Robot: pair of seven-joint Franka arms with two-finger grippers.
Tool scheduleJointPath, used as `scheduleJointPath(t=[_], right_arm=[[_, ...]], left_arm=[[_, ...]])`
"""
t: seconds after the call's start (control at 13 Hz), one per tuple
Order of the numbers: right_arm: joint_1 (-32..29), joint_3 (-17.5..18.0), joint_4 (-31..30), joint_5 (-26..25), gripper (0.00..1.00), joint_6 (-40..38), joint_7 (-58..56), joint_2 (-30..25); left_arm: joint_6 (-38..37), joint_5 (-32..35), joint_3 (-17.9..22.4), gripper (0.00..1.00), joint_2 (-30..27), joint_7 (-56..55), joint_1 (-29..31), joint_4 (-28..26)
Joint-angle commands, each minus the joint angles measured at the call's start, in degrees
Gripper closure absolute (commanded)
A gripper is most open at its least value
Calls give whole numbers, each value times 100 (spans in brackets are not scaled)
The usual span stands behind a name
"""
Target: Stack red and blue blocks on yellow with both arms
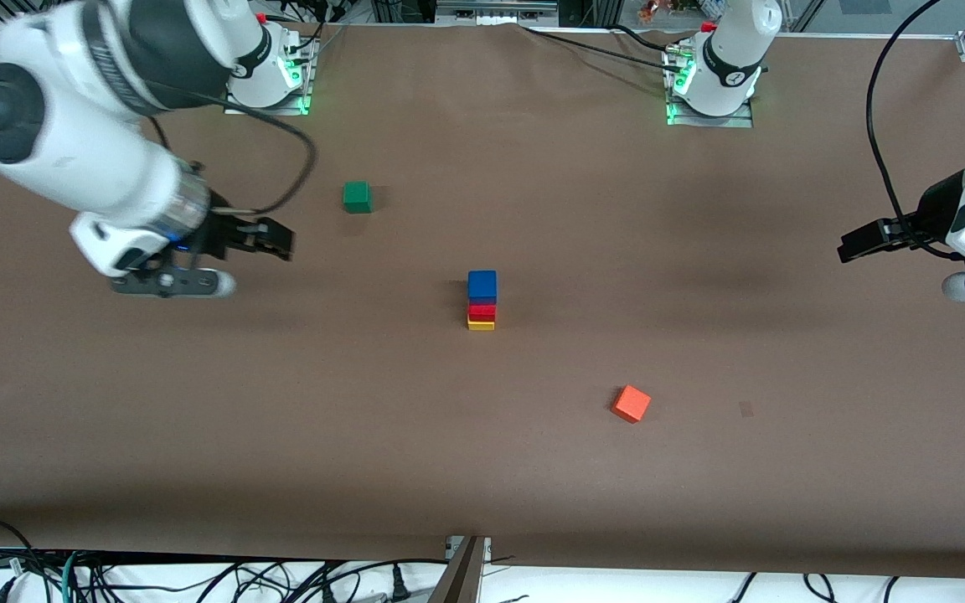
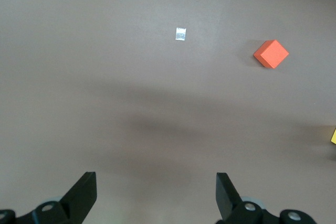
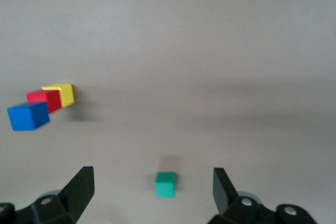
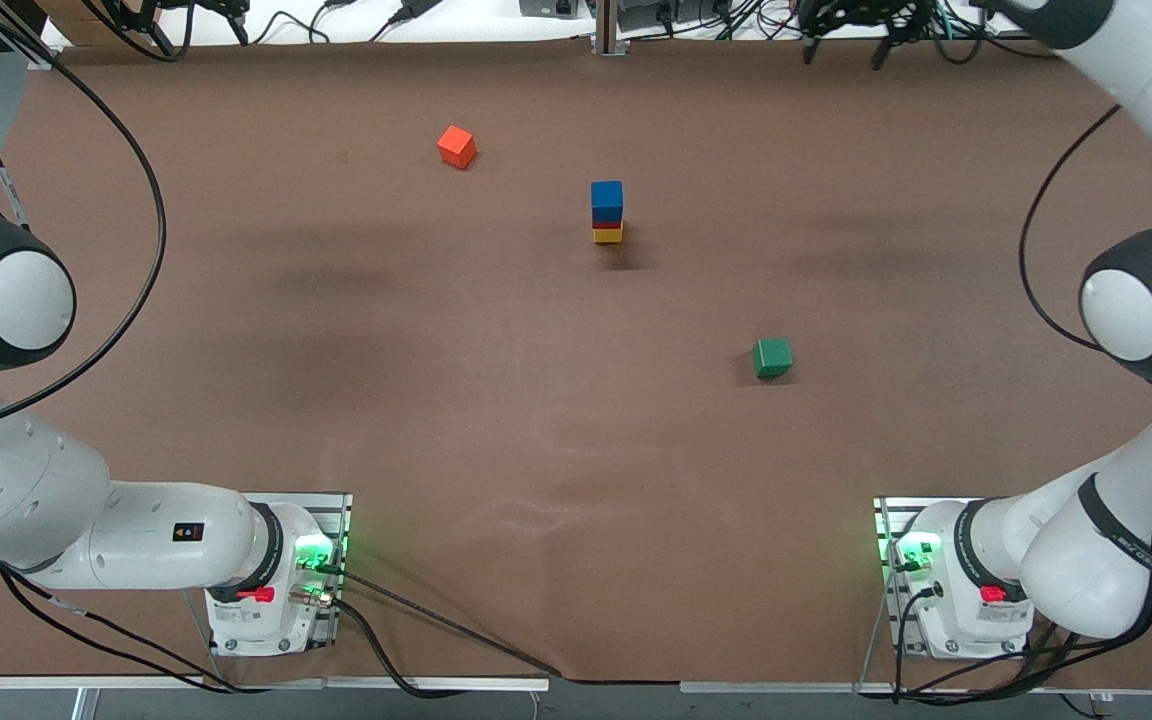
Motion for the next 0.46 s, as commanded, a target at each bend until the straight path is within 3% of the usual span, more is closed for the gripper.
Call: scheduleJointPath(t=[0.0,0.15,0.38], right_arm=[[-101,-37,-697,-304,0,-279,-309,-787],[-706,575,-1144,-744,0,-280,-460,-1305],[-2014,1876,-1664,-1124,0,-227,-469,-1834]], left_arm=[[24,-65,0,0,82,125,37,188],[24,-83,0,0,91,116,29,197],[15,-92,0,0,91,98,29,206]])
